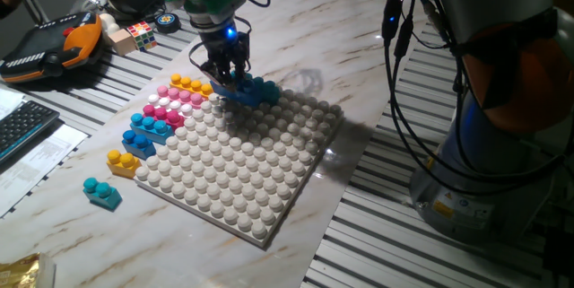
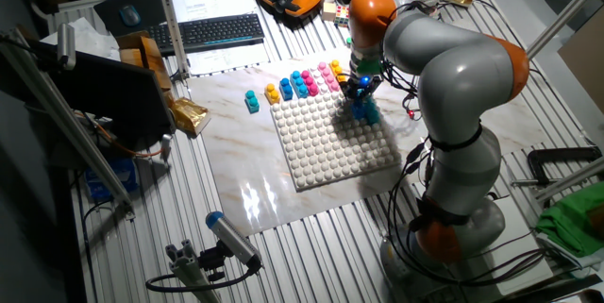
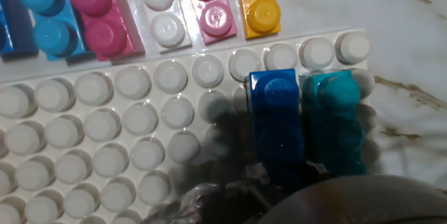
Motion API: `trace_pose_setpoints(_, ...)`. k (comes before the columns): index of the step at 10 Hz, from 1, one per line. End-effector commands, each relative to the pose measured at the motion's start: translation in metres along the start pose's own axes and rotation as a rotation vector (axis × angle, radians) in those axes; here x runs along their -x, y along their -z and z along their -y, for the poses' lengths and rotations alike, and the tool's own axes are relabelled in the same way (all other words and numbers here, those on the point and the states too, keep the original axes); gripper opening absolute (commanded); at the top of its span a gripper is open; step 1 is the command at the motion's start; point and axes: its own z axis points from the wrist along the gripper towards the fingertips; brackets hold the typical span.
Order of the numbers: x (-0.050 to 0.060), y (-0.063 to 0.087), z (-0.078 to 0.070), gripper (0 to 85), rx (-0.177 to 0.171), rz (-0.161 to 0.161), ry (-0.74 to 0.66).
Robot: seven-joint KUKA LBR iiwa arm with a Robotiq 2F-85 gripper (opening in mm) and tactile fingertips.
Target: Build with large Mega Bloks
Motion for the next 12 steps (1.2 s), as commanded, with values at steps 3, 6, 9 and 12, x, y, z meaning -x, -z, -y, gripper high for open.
trace_pose_setpoints(3, 0.0002, 0.0001, 0.0001, 1.0, 0.002, 0.007, -0.011)
trace_pose_setpoints(6, 0.0013, 0.0011, 0.0004, 1.0, -0.017, -0.012, -0.011)
trace_pose_setpoints(9, 0.0013, 0.0011, 0.0004, 1.0, 0.019, -0.021, -0.04)
trace_pose_setpoints(12, -0.007, -0.0043, -0.006, 1.0, 0.021, 0.004, -0.022)
